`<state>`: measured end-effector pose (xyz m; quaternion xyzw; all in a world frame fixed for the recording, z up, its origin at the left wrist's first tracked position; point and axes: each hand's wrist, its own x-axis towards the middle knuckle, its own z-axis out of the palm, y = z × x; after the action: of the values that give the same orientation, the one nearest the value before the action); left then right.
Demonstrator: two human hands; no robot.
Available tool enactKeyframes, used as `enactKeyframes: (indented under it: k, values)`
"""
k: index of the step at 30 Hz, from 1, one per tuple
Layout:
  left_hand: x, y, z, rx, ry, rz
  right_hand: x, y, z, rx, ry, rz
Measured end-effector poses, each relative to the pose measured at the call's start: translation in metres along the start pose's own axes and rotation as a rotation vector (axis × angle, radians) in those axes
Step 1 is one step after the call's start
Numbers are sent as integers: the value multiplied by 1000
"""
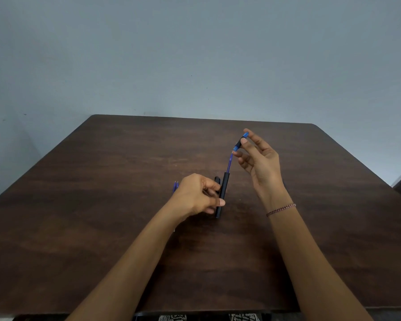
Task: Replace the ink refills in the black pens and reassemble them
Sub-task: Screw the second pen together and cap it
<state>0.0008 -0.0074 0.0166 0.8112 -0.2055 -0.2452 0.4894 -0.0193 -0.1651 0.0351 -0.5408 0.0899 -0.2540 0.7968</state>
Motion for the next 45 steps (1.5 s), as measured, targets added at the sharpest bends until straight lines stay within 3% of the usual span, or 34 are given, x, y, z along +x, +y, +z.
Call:
enactKeyframes:
  k: [14, 31, 45]
  values:
    - [2, -1, -2, 6, 14, 4, -1, 2, 3, -227, -49, -65]
    - [1, 1, 0, 21, -3, 3, -1, -1, 2, -125, -20, -121]
    - [1, 1, -2, 23, 22, 11, 0, 0, 4, -203, -82, -44]
